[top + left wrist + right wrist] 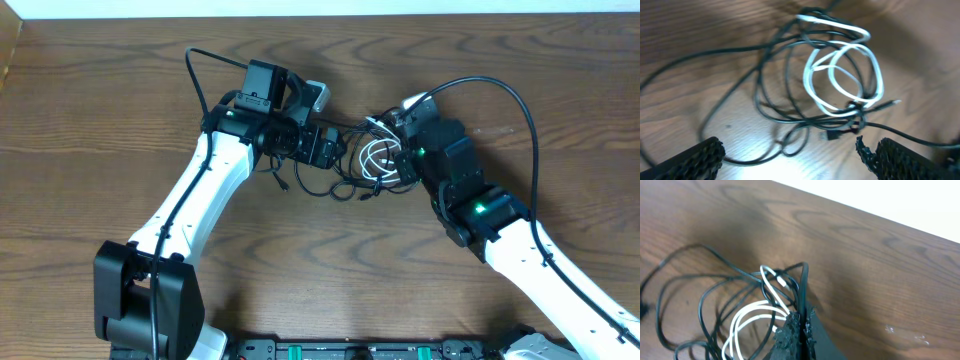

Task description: Untangle cables

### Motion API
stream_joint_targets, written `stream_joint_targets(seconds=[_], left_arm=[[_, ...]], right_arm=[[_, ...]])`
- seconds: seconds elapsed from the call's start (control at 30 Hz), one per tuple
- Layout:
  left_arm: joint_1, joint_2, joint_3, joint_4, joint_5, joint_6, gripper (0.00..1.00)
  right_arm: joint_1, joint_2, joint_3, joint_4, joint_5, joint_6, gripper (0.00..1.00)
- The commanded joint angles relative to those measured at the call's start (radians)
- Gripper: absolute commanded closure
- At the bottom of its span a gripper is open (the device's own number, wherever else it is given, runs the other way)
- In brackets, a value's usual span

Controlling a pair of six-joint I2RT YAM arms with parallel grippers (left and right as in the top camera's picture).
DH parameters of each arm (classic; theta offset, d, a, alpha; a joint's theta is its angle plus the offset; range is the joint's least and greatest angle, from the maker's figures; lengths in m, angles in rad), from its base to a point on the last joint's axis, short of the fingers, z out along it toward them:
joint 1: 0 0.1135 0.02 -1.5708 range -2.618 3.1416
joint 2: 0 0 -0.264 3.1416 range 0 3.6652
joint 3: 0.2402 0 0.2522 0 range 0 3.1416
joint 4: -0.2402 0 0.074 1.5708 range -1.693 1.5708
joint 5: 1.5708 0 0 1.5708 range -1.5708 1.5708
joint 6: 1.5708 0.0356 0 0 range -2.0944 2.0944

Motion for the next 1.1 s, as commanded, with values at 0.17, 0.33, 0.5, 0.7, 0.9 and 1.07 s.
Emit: stream_joint_targets(seconds=[0.17, 0.33, 0.5, 0.7, 0.9, 1.07], left_arm=[[0.003, -0.025, 0.015, -0.015, 0.132, -0.005, 0.02], [0.003, -0.025, 0.015, -0.047, 0.132, -0.005, 0.02], [0.002, -0.025, 0.015, -0.080, 0.132, 0.007, 0.01], [-0.027, -0.025, 0.015, -0.137, 0.132, 0.098, 0.02], [-0.044, -0.025, 0.015, -0.142, 0.127, 0.113, 0.02], [-0.044, -0.025, 0.015, -0.139, 0.127, 0.113, 0.02]], right_arm=[[-0.013, -0.012, 0.006, 0.111, 0.012, 0.173, 0.99], [-0.058, -0.012, 0.006, 0.144, 0.012, 0.259, 0.99], [-0.112, -0.012, 0.006, 0.157, 0.011, 0.327, 0.99], [-0.159, -0.010, 0.006, 0.152, 0.011, 0.354, 0.99], [-0.195, 0.004, 0.006, 0.014, 0.068, 0.234, 0.55], [-0.212, 0.004, 0.006, -0.063, 0.093, 0.216, 0.28]])
